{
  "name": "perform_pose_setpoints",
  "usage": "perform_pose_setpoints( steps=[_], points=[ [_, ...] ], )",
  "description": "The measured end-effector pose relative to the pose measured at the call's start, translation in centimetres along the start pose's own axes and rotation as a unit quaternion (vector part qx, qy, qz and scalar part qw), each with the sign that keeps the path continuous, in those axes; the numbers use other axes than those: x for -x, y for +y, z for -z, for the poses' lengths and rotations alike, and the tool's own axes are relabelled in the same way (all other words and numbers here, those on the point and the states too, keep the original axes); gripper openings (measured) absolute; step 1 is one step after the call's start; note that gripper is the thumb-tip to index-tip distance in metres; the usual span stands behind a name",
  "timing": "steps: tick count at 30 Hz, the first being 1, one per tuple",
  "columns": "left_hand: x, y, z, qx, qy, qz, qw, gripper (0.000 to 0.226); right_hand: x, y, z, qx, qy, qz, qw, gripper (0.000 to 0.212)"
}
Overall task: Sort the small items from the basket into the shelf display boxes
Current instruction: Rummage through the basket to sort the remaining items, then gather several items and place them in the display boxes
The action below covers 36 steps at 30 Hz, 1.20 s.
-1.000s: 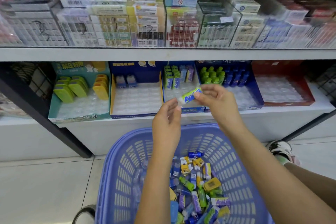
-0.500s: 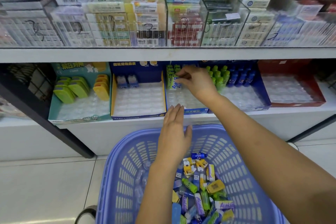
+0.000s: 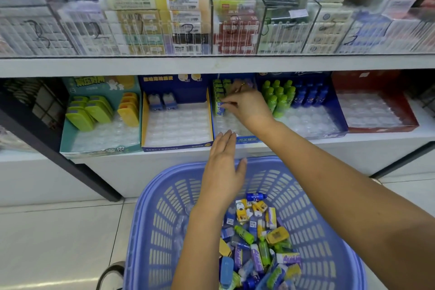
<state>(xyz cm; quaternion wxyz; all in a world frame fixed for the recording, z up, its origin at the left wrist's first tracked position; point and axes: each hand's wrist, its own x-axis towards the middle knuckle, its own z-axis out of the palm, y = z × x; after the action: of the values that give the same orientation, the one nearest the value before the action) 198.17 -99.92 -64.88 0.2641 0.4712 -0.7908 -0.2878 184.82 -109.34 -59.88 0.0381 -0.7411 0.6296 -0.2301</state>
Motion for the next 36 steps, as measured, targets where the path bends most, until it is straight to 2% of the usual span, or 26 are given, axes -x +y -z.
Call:
perform_pose_setpoints(
  steps=[3, 6, 8, 9, 11, 12, 15, 17, 19, 21, 23, 27, 32, 36],
  points=[
    [0.1, 0.1, 0.3, 0.022, -0.003, 0.0, 1.0, 0.058, 0.8, -0.5, 0.2, 0.04, -0.041, 0.009, 0.998, 0.035],
    [1.1, 0.0, 0.1, 0.086, 0.083, -0.004, 0.993, 0.042, 3.0, -1.0, 1.2, -0.005, -0.023, -0.014, 1.0, 0.04],
    [1.9, -0.6, -0.6, 0.116, 0.12, 0.009, 0.986, 0.033, 6.0, -1.1, 1.1, -0.069, -0.006, -0.029, 0.997, 0.028],
    [2.3, -1.2, -1.2, 0.119, 0.106, 0.025, 0.987, 0.029, 8.0, -0.9, 0.6, -0.089, -0.029, -0.042, 0.995, 0.02],
    [2.9, -2.9, -2.9, 0.091, 0.003, 0.083, 0.992, 0.025, 12.1, -0.3, -1.4, -0.08, -0.157, -0.086, 0.981, 0.018],
    [3.3, -3.9, -4.1, 0.058, -0.075, 0.116, 0.989, 0.024, 14.1, 0.3, -2.7, -0.041, -0.24, -0.102, 0.965, 0.025],
    [5.7, -6.5, -7.5, -0.047, -0.294, 0.148, 0.943, 0.036, 19.5, 2.4, -7.1, 0.04, -0.45, -0.126, 0.883, 0.076],
    [7.8, -7.7, -9.5, -0.085, -0.399, 0.14, 0.902, 0.045, 22.2, 3.5, -9.5, 0.026, -0.526, -0.125, 0.841, 0.108],
    [9.4, -8.6, -11.1, -0.142, -0.467, 0.135, 0.862, 0.062, 23.7, 4.4, -11.2, 0.043, -0.561, -0.089, 0.822, 0.123],
    [10.3, -9.5, -12.1, -0.176, -0.492, 0.123, 0.844, 0.085, 24.4, 4.8, -12.6, 0.081, -0.572, -0.045, 0.815, 0.126],
    [10.7, -10.1, -12.6, -0.195, -0.476, 0.098, 0.852, 0.091, 24.8, 4.5, -13.9, 0.111, -0.557, -0.031, 0.822, 0.119],
    [11.1, -10.8, -13.6, -0.243, -0.412, 0.037, 0.877, 0.085, 26.3, 3.1, -16.1, 0.159, -0.491, -0.114, 0.849, 0.095],
    [11.3, -11.2, -14.7, -0.288, -0.39, -0.021, 0.874, 0.078, 27.5, 1.6, -17.5, 0.135, -0.476, -0.237, 0.836, 0.096],
    [11.3, -11.7, -15.2, -0.305, -0.374, -0.017, 0.876, 0.056, 27.8, 1.1, -18.0, 0.152, -0.475, -0.242, 0.832, 0.109]
  ],
)
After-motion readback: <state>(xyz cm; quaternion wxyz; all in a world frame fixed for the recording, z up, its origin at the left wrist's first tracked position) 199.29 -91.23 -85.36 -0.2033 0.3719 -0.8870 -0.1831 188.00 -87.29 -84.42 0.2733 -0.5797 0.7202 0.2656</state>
